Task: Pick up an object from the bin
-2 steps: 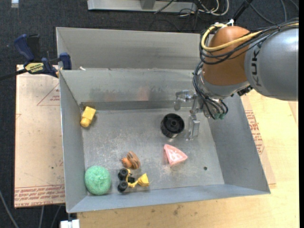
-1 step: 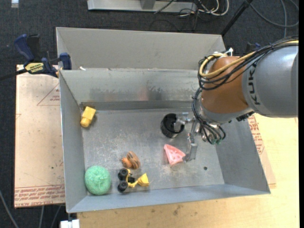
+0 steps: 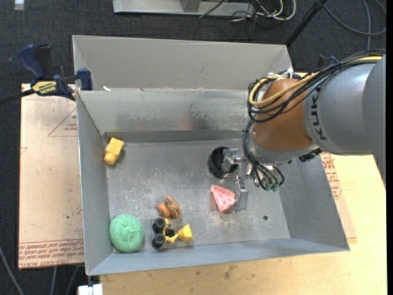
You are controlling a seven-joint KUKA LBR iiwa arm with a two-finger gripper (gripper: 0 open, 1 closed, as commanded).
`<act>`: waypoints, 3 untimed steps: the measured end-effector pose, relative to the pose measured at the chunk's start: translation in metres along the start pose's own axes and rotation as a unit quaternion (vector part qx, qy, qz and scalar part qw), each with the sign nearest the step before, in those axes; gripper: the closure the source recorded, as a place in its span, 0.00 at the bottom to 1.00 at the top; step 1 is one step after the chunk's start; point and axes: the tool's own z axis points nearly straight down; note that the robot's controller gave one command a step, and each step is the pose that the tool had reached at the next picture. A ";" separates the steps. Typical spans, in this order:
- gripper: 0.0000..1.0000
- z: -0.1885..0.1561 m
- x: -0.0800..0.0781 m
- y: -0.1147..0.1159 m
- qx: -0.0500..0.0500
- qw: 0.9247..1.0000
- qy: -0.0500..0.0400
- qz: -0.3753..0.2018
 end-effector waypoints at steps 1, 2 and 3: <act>0.00 0.009 -0.028 0.031 0.000 0.999 -0.005 0.042; 1.00 0.005 0.014 0.044 -0.002 0.997 -0.020 0.077; 0.00 0.009 0.019 0.045 -0.002 0.997 -0.011 0.076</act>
Offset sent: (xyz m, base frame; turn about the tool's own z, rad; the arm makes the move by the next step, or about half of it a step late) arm -0.0258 0.0443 -0.0167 0.1553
